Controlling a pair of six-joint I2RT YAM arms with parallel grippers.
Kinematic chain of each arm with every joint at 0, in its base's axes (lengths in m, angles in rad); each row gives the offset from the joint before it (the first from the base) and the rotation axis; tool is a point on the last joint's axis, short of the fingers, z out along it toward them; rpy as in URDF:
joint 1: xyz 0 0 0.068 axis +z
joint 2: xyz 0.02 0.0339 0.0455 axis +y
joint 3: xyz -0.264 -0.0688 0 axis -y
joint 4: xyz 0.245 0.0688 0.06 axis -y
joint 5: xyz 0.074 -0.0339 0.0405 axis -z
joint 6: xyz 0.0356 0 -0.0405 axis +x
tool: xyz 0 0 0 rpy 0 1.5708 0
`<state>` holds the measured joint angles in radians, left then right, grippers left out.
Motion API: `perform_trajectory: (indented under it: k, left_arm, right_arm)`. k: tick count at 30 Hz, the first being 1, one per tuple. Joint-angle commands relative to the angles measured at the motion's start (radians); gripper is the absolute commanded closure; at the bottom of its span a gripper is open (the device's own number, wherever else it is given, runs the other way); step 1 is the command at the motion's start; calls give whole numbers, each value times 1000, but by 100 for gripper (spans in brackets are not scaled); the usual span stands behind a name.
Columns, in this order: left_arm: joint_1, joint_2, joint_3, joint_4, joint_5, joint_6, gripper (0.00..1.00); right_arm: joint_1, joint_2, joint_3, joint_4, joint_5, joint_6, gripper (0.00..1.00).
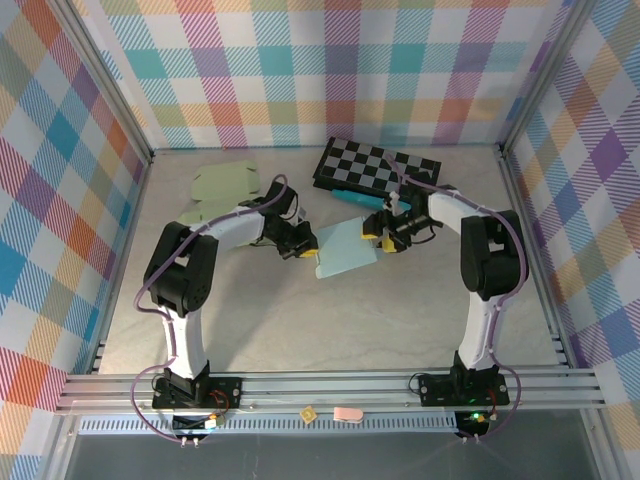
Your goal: Fold the paper box
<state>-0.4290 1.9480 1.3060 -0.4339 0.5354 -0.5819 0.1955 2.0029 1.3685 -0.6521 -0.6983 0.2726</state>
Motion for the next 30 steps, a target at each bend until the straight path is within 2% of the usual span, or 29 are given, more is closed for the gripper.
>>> perform_trajectory:
  k: [1,12,19,23,30]
  left_arm:
    - [19,-11,-46,-48,-12,36,90]
    - [22,-8,-45,-49,-8,42,90]
    - [22,-13,-42,-41,-8,40,87]
    - [22,-52,-41,-21,-20,42,76]
    - [22,-290,-52,136,-92,128,60]
  right_arm:
    - [-5,19,-14,35,-80,-29,30]
    - [4,50,-9,110,-257,18,30]
    - [22,68,-3,149,-286,71,37]
    - [25,69,-24,213,-295,153,42]
    - [24,54,-22,204,-276,275,51]
